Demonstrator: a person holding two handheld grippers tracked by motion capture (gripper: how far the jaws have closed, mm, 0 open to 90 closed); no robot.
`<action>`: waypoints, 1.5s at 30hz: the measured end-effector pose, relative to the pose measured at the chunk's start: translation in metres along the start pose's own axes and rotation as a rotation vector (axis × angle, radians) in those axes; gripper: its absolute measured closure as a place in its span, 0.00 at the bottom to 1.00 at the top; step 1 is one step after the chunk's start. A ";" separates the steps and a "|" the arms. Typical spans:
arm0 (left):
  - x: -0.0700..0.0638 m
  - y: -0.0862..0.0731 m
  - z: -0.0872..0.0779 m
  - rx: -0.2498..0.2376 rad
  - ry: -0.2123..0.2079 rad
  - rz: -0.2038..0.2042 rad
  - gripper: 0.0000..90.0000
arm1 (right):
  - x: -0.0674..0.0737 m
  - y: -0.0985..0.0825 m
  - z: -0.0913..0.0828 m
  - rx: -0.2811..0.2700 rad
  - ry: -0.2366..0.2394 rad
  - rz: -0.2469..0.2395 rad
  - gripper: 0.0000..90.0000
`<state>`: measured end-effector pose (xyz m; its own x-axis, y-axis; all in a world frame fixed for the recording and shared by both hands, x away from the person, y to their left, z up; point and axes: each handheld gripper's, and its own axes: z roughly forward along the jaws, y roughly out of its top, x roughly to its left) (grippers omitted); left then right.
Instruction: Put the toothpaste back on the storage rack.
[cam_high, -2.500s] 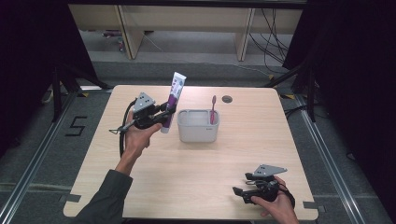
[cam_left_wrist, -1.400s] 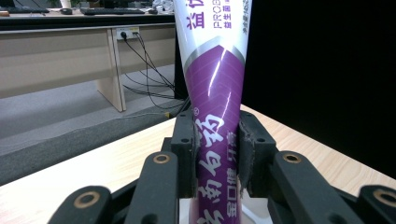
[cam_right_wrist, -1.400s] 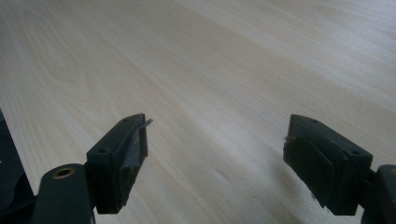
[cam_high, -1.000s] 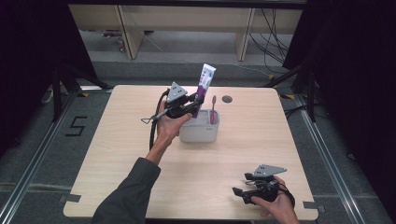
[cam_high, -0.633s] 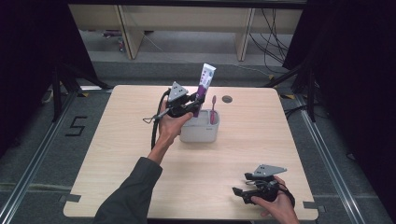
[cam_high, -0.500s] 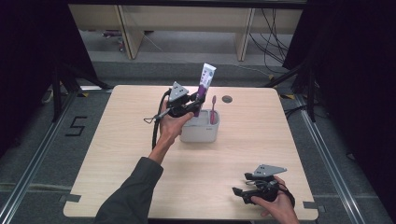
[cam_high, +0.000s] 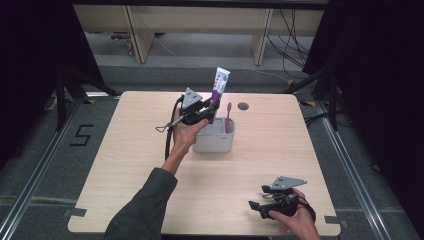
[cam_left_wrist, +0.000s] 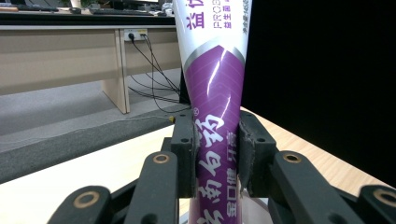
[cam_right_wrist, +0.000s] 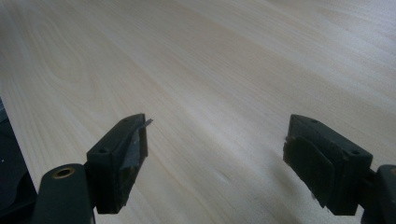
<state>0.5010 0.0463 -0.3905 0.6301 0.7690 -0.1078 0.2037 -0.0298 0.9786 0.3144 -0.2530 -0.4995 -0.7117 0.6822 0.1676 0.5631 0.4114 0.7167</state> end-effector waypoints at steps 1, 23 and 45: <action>0.000 0.000 0.000 -0.002 -0.001 -0.003 0.79 | 0.000 0.000 0.000 0.000 0.000 -0.001 0.25; 0.004 -0.020 0.003 0.024 0.012 -0.004 0.78 | 0.000 0.000 0.000 0.001 0.008 0.002 0.25; 0.001 -0.034 0.004 0.067 0.006 0.022 0.78 | 0.000 0.000 0.000 0.001 -0.001 0.005 0.25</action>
<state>0.4975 0.0458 -0.4245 0.6307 0.7714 -0.0849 0.2395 -0.0894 0.9668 0.3143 -0.2533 -0.4991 -0.7082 0.6852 0.1703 0.5671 0.4083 0.7154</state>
